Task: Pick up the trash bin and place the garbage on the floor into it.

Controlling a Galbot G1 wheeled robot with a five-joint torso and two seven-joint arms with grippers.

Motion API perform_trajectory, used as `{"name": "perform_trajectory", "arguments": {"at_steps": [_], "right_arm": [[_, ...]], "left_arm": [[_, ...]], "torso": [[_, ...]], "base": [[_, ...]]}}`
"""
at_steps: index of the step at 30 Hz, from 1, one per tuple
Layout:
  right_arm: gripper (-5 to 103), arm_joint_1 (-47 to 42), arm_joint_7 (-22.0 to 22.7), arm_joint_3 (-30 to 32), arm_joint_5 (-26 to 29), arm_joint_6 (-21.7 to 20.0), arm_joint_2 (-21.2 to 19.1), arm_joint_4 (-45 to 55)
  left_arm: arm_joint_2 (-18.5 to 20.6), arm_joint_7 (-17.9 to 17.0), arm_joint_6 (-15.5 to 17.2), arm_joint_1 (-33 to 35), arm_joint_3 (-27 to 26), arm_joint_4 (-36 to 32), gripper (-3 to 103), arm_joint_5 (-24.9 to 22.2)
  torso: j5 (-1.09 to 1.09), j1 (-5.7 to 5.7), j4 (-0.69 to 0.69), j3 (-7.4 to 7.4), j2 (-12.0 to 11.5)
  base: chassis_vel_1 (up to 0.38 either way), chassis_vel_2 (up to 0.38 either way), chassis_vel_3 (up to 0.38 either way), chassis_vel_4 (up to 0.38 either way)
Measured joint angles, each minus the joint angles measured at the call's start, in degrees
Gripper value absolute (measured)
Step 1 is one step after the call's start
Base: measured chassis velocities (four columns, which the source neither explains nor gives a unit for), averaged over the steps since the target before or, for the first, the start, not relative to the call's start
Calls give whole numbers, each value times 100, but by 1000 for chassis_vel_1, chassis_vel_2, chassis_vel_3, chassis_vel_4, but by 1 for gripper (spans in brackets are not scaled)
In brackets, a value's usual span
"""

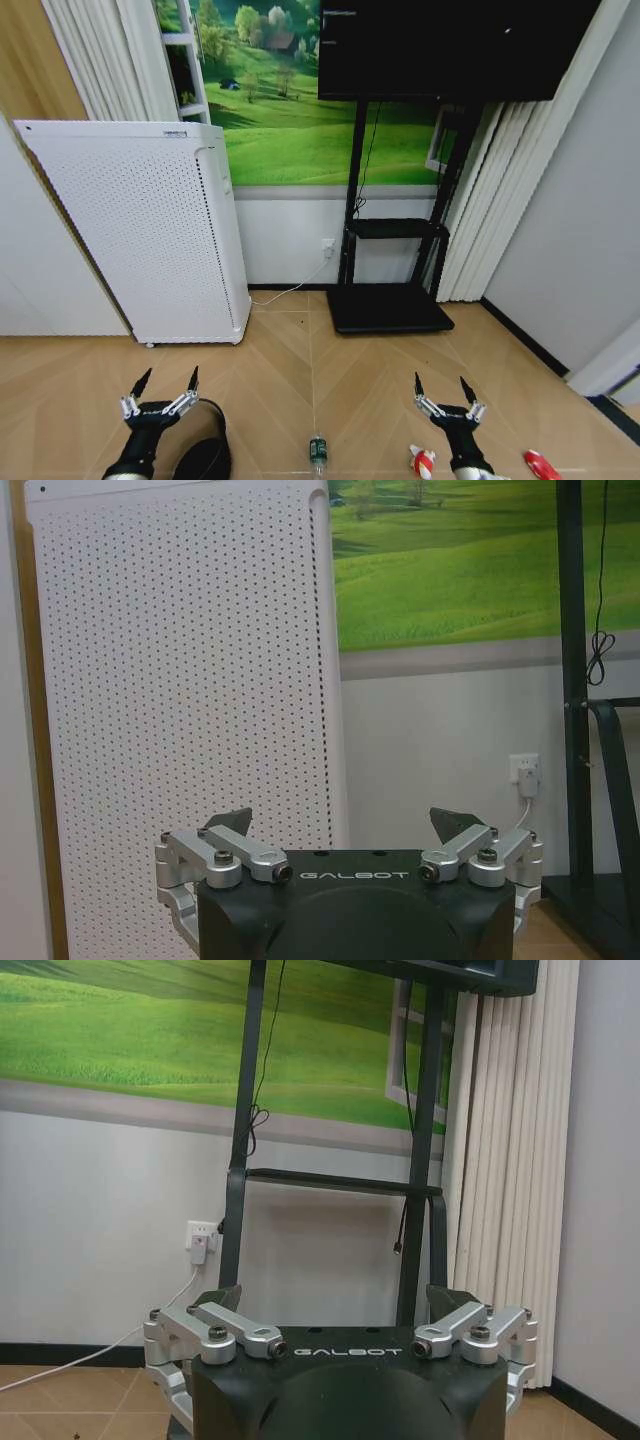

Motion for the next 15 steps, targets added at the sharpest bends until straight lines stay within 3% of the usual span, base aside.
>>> {"name": "perform_trajectory", "arguments": {"at_steps": [5, 15], "right_arm": [[100, 0, 2, 2, -2, 10, 0, -11], [100, 29, 2, -10, -2, 10, -27, -43]], "left_arm": [[-7, -50, -46, 3, -1, -1, 100, -43], [-20, -199, -157, 36, -79, -71, 100, -49]], "torso": [[0, -16, 0, -122, -139], [0, -20, 0, -159, -179]], "base": [[0, 0, 0, 0], [0, 0, 0, 0]]}}
